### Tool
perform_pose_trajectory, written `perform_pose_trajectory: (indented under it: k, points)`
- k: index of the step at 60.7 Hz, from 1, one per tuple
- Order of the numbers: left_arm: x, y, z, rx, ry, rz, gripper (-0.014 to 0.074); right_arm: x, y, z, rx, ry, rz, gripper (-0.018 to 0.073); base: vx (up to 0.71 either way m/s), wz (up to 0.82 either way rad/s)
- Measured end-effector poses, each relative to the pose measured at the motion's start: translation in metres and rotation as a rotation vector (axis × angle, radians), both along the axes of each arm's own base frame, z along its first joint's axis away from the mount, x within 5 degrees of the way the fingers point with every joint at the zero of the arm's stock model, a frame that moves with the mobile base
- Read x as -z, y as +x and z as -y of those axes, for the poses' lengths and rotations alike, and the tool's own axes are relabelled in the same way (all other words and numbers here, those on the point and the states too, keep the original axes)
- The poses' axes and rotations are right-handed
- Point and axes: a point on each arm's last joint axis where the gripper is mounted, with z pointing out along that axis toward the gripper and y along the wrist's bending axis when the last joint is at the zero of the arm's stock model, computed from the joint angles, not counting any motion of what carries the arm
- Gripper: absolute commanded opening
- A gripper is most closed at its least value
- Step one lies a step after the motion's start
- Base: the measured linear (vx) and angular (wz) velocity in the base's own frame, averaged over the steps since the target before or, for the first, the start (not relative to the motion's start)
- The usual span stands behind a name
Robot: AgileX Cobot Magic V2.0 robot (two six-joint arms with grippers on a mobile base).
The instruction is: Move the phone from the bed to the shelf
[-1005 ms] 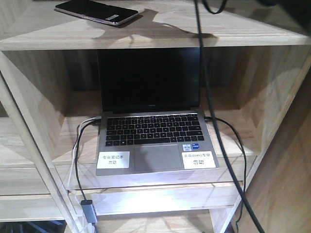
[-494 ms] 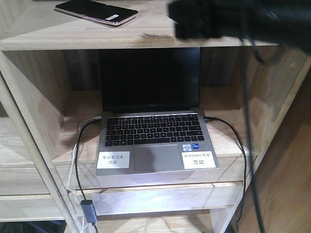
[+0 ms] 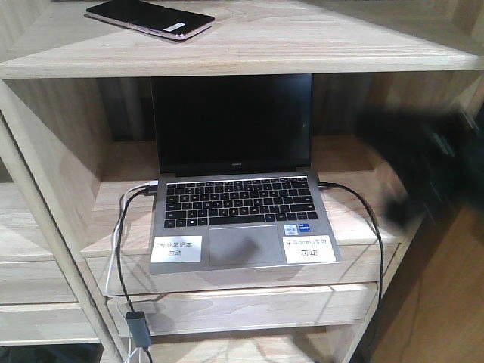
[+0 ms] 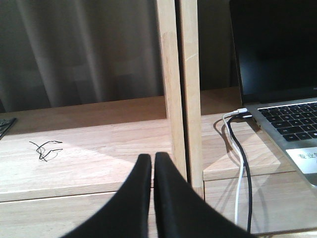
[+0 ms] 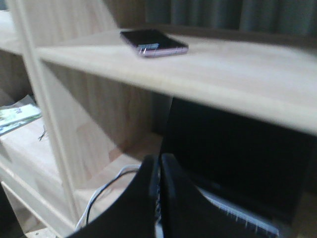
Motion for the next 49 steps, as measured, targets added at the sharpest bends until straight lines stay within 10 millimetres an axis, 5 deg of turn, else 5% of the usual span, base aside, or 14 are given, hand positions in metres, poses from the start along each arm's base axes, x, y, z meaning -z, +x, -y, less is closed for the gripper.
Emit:
perform_pose_trajectory:
  k: [25, 49]
  points:
    - [0.000, 0.000, 0.000, 0.000, 0.000, 0.000, 0.0001, 0.054, -0.080, 0.029, 0.002, 0.035, 0.096, -0.0006, 0.00, 0.00]
    - [0.000, 0.000, 0.000, 0.000, 0.000, 0.000, 0.0001, 0.059, -0.096, 0.035, 0.003, 0.057, 0.156, -0.0006, 0.00, 0.00]
